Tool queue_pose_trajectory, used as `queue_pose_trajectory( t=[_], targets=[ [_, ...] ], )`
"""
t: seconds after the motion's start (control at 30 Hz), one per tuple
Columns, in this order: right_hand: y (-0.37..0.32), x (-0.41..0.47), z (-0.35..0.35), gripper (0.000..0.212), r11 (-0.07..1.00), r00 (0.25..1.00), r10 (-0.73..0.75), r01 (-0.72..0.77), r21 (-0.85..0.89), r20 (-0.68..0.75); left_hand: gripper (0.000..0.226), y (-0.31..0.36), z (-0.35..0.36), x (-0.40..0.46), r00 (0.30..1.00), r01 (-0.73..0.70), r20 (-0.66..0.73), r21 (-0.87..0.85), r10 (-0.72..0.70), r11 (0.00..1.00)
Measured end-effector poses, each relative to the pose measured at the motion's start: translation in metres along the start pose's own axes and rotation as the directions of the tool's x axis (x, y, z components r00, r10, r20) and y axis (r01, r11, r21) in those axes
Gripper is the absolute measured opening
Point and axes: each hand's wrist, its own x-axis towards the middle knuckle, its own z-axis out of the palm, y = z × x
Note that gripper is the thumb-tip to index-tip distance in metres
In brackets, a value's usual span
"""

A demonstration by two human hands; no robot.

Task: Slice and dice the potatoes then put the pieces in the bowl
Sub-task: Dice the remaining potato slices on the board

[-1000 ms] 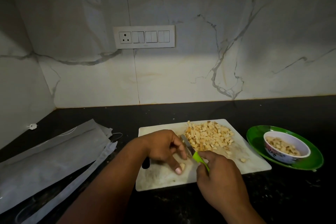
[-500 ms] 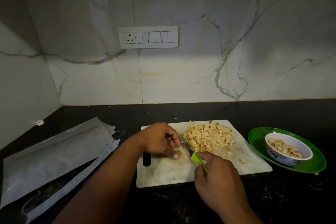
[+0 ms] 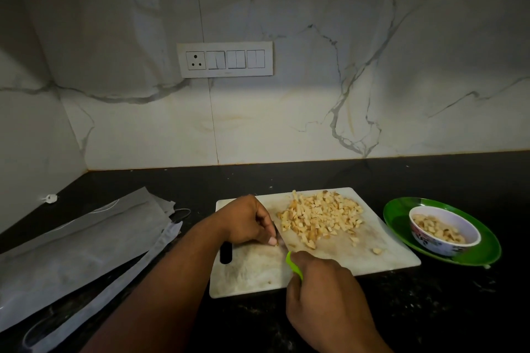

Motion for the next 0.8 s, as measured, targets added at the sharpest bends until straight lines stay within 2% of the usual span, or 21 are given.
queue_pose_trajectory(
  t=[0.3, 0.57, 0.67, 0.73, 0.8],
  targets=[
    [0.004, -0.026, -0.013, 0.038, 1.0, 0.996, -0.001, 0.003, -0.014, 0.094, 0.009, 0.001, 0.001, 0.001, 0.999, 0.032, 0.027, -0.044, -0.031, 0.999],
    [0.022, -0.036, -0.036, 0.045, 0.995, 0.997, 0.064, -0.067, 0.069, 0.048, 0.006, -0.004, -0.002, -0.008, 0.999, 0.015, 0.04, -0.094, -0.011, 0.995],
    [0.03, -0.032, -0.028, 0.045, 0.992, 0.997, 0.083, -0.083, 0.096, 0.011, 0.011, -0.003, -0.001, -0.01, 0.998, -0.037, -0.06, -0.124, 0.03, 0.992],
    [0.031, -0.028, -0.023, 0.043, 0.99, 0.997, 0.075, -0.074, 0.121, -0.008, 0.017, 0.001, -0.001, -0.01, 0.976, -0.126, -0.198, -0.174, 0.09, 0.977],
    [0.029, -0.025, -0.02, 0.042, 0.988, 0.998, 0.063, -0.06, 0.143, -0.015, 0.016, 0.009, 0.0, -0.009, 0.945, -0.231, -0.275, -0.185, 0.175, 0.955]
  ],
)
